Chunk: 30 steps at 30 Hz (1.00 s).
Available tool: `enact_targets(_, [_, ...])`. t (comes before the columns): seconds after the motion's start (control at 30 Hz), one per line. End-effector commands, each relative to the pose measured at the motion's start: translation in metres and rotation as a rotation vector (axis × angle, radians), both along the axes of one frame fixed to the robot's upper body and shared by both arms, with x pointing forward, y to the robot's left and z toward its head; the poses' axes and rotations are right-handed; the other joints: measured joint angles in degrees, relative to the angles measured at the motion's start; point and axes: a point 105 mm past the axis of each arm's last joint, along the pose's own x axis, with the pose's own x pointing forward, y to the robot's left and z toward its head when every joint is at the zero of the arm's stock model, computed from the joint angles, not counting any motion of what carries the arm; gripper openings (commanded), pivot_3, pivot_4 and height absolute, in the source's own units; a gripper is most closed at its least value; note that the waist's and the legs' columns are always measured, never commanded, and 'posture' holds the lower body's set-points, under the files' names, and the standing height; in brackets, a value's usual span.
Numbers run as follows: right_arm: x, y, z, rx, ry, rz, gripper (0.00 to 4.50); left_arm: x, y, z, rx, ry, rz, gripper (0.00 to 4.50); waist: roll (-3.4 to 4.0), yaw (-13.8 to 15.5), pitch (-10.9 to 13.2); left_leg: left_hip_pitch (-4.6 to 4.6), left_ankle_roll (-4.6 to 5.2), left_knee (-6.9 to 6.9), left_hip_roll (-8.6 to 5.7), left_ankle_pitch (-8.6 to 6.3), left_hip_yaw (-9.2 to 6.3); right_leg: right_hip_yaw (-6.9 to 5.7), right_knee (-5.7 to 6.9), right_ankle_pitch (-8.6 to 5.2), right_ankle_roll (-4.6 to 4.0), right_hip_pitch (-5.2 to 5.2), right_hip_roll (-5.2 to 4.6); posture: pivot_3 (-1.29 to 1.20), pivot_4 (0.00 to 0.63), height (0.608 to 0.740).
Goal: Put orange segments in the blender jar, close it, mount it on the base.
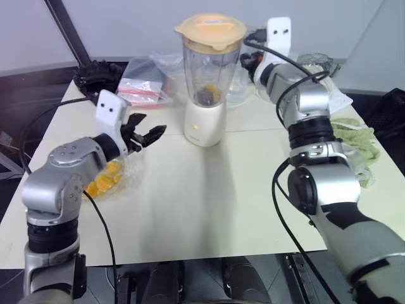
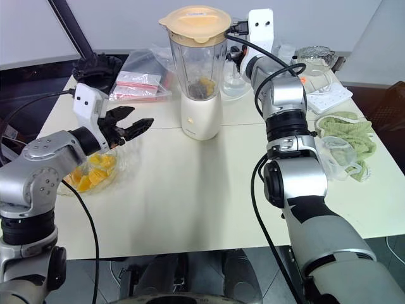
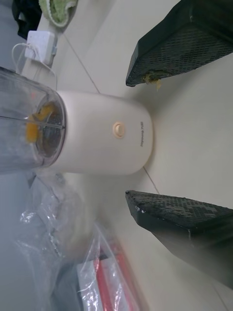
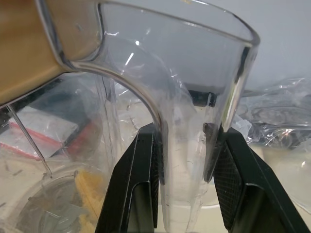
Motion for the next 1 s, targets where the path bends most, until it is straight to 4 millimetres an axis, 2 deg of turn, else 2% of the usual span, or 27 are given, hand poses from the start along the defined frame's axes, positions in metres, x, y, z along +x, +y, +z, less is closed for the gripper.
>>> enact_targets(0.03, [0.001,0.000,0.001,-0.051,0.020,-0.016,0.95,-0.003,0.001,0.011,0.006,-0.055,0.003,3.58,0.00,0.01,0.00,0.01,0.00,0.01,0.00,0.00,0.00,0.00,0.00,0.00,0.00,0.01,0.00,0.00,0.150,0.740])
enact_targets(0.33, [0.003,-0.014,-0.012,-0.139,0.127,-0.118,0.95,-0.001,0.001,0.005,0.003,-0.054,0.013,3.58,-0.01,0.20,-0.01,0.25,-0.01,0.02,-0.01,0.01,-0.05,-0.02,0.01,0.00,-0.01,0.27,-0.03,0.00,0.150,0.740])
enact_targets(0.67, [-0.002,-0.009,-0.027,-0.130,0.156,-0.113,0.95,0.003,0.000,0.001,-0.005,-0.054,0.013,3.58,-0.02,0.27,-0.02,0.45,0.00,0.02,-0.04,0.00,-0.14,-0.07,-0.01,0.00,-0.02,0.50,-0.11,0.00,0.150,0.740])
enact_targets(0.73, [-0.002,-0.010,-0.028,-0.130,0.153,-0.122,2.00,0.004,0.000,0.000,-0.006,-0.054,0.012,3.64,-0.07,0.22,-0.05,0.46,0.00,0.02,-0.04,0.00,-0.14,-0.07,-0.01,0.00,-0.01,0.50,-0.11,0.00,0.150,0.740])
enact_targets(0.8, [-0.002,-0.011,-0.029,-0.132,0.152,-0.130,2.76,0.004,0.000,0.000,-0.006,-0.054,0.010,3.64,-0.12,0.16,-0.08,0.47,0.00,0.02,-0.02,0.00,-0.14,-0.07,-0.02,0.00,-0.02,0.51,-0.11,0.00,0.150,0.740])
enact_targets(0.9, [-0.002,-0.016,-0.029,-0.142,0.150,-0.150,4.34,0.005,-0.001,-0.001,-0.006,-0.053,0.006,3.64,-0.09,0.04,-0.04,0.42,0.00,0.02,-0.03,0.00,-0.11,-0.06,-0.02,0.01,-0.04,0.46,-0.13,0.00,0.150,0.740])
enact_targets(0.93, [-0.003,-0.017,-0.029,-0.144,0.149,-0.156,4.48,0.005,-0.002,-0.001,-0.007,-0.053,0.005,3.64,-0.08,0.03,-0.03,0.40,0.00,0.02,-0.03,0.00,-0.11,-0.05,-0.01,0.01,-0.04,0.42,-0.12,0.00,0.150,0.740])
enact_targets(1.0, [-0.005,-0.022,-0.029,-0.149,0.146,-0.165,4.48,0.006,-0.002,-0.001,-0.007,-0.053,0.004,3.64,-0.09,-0.06,-0.03,0.35,0.00,0.00,0.00,0.00,-0.11,-0.05,-0.02,0.01,-0.04,0.36,-0.08,0.00,0.150,0.740])
